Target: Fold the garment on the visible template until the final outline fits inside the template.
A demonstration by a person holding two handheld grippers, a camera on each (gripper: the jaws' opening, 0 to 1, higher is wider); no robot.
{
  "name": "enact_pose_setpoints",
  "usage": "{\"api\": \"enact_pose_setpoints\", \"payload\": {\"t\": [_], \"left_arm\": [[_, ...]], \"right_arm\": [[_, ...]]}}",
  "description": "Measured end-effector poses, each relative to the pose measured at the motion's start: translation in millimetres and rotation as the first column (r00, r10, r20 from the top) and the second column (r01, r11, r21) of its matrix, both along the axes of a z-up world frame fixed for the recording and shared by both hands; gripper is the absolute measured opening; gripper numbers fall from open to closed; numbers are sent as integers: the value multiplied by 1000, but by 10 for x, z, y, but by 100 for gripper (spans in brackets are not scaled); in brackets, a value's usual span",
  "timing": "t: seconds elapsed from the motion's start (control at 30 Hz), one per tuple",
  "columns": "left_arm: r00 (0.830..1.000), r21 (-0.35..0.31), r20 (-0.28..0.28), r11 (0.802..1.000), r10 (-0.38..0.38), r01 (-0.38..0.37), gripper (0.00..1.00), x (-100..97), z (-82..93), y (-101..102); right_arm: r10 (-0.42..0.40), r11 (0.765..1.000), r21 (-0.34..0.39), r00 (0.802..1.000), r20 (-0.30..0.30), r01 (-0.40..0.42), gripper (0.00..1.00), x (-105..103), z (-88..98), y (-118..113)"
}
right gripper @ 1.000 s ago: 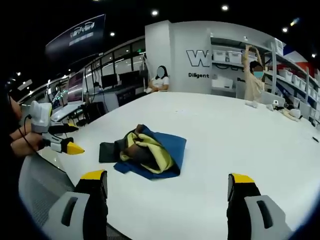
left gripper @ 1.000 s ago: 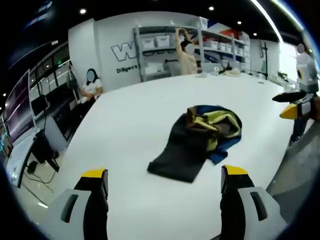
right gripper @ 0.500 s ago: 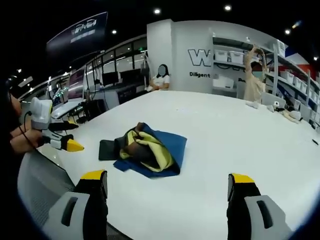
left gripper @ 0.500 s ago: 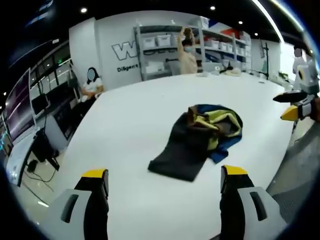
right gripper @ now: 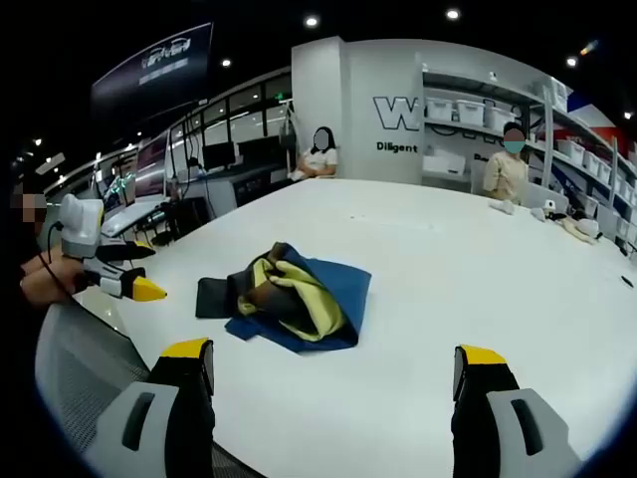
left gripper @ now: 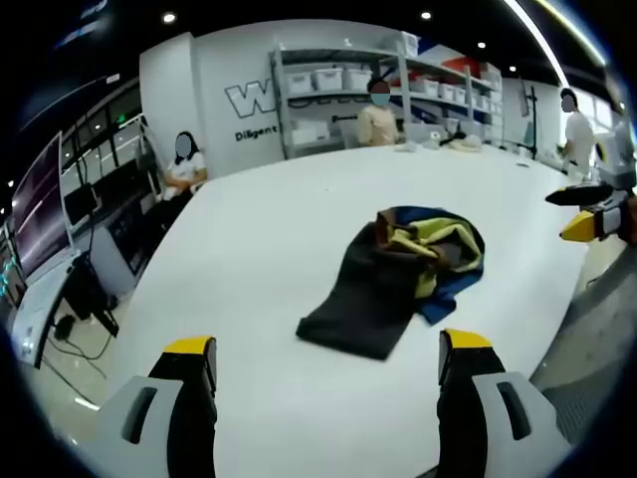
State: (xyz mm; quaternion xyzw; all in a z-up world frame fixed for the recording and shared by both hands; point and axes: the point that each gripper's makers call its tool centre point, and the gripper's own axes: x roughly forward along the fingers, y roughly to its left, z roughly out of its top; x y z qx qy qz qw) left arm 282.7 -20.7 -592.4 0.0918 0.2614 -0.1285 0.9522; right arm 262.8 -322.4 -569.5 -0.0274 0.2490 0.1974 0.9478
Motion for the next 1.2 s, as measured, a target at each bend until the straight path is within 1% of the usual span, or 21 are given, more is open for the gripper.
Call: {"api": "enact_pose_setpoints", "payload": {"t": [0.1, 0.27, 0.5, 0.67, 0.77, 0.83, 0.9, 1.0, 1.03, 1.07, 1.1, 1.13, 1.2], "left_arm": [[1000, -2, -1, 1000, 1, -1, 90, -1, 0, -1], [1000, -3, 9, 1000, -2, 2, 90, 11, 27, -12], [1000, 4, 3, 1000, -7, 7, 89, 28, 28, -8], [1000, 17, -7, 999, -30, 30, 87, 109, 51, -25], [999, 23, -13, 999, -48, 48, 85, 172, 72, -37], [998, 18, -6, 998, -60, 60, 83, 242, 123, -56], [995, 9, 5, 995, -98, 98, 82, 298, 166, -138], [990, 9, 1, 990, -142, 142, 79, 344, 168, -268], [988, 8, -1, 988, -156, 156, 79, 356, 161, -310], [985, 6, -4, 985, -171, 171, 79, 363, 151, -354], [981, 4, -9, 981, -194, 194, 78, 367, 139, -408], [979, -2, -15, 979, -204, 204, 76, 380, 124, -459], [973, -18, -22, 973, -230, 229, 73, 400, 89, -552]], "right_arm": [[0, 1000, -2, 1000, 2, 0, 99, 3, 1, -6], [-6, 1000, 21, 1000, -2, 6, 99, 8, 10, -14], [6, 999, 35, 1000, -9, -6, 99, 26, 9, 16], [22, 999, 35, 1000, 1, -22, 99, 156, 43, 71], [46, 999, 29, 999, 5, -46, 97, 235, 73, 130], [69, 997, 21, 998, 8, -69, 96, 333, 90, 169], [88, 996, 19, 996, 8, -88, 94, 392, 99, 211], [122, 992, 20, 992, 13, -122, 92, 506, 135, 311], [137, 990, 17, 990, 15, -137, 91, 529, 142, 343], [169, 986, 12, 986, 17, -169, 90, 559, 144, 400], [179, 984, 11, 984, 15, -180, 90, 565, 142, 422], [198, 980, 16, 980, 2, -198, 90, 604, 124, 483], [229, 973, 23, 973, -2, -229, 87, 639, 109, 550]]}}
